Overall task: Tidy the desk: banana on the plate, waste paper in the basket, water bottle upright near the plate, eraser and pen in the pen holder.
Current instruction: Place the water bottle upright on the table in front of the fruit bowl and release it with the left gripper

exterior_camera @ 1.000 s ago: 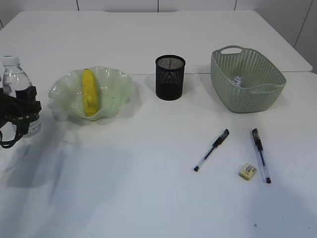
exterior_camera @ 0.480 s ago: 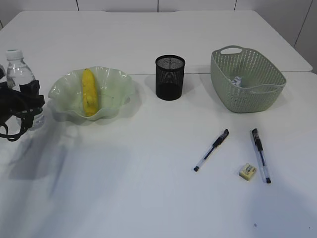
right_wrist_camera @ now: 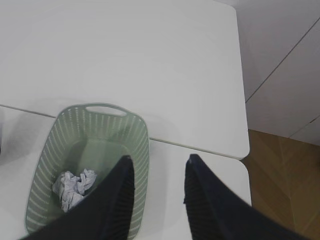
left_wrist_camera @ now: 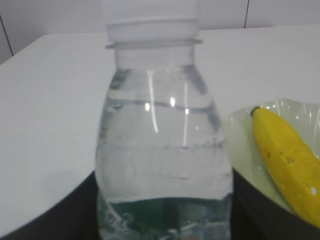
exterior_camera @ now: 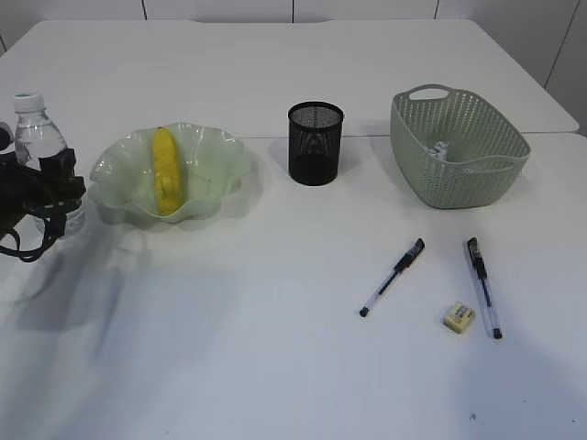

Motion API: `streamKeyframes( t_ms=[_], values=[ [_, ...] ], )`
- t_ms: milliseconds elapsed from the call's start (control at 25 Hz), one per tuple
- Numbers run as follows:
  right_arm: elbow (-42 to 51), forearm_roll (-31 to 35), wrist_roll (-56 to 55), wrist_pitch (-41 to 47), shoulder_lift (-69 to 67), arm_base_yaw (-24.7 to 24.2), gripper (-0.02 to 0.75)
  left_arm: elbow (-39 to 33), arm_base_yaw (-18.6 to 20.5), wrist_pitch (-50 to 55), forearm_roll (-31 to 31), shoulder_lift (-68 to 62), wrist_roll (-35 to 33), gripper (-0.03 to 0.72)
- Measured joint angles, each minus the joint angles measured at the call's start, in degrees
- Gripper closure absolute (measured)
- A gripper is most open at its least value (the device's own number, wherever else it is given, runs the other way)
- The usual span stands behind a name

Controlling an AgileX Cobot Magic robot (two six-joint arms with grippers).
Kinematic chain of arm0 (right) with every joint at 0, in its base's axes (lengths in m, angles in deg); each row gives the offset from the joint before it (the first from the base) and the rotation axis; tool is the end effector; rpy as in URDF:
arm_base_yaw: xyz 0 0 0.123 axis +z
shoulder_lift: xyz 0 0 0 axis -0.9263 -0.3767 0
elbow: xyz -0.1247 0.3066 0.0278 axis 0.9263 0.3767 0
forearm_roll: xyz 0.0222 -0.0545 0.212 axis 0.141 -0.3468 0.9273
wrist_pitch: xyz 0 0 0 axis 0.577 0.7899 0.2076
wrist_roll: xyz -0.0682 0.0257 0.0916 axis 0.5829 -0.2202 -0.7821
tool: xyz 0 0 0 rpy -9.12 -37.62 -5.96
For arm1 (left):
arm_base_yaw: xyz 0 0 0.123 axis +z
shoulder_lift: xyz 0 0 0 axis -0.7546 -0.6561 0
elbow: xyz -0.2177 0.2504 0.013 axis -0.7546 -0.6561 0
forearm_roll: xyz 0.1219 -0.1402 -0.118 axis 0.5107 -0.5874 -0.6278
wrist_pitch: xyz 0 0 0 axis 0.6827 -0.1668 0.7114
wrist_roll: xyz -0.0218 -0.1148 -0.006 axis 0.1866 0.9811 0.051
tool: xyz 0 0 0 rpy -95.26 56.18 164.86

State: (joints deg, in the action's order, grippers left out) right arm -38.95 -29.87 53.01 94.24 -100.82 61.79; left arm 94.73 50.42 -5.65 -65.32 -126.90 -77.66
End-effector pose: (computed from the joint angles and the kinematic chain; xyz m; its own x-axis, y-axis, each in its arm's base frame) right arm 0.4009 -0.0378 0.4279 -0.5290 -0.2699 -0.8046 -0.1067 0.9617 -0.2525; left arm 0.4202 0.0091 0.1689 -0.1090 -0.0229 -0.9938 -0.0155 0.9997 -0.0214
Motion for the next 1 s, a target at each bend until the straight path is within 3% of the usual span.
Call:
streamKeyframes(
  t_ms=[1000],
  values=[
    [0.0, -0.12, 0.48, -1.83, 0.0, 0.0, 0.477, -1.16, 0.0, -1.57, -0.74, 0.0, 0.12, 0.285]
  ],
)
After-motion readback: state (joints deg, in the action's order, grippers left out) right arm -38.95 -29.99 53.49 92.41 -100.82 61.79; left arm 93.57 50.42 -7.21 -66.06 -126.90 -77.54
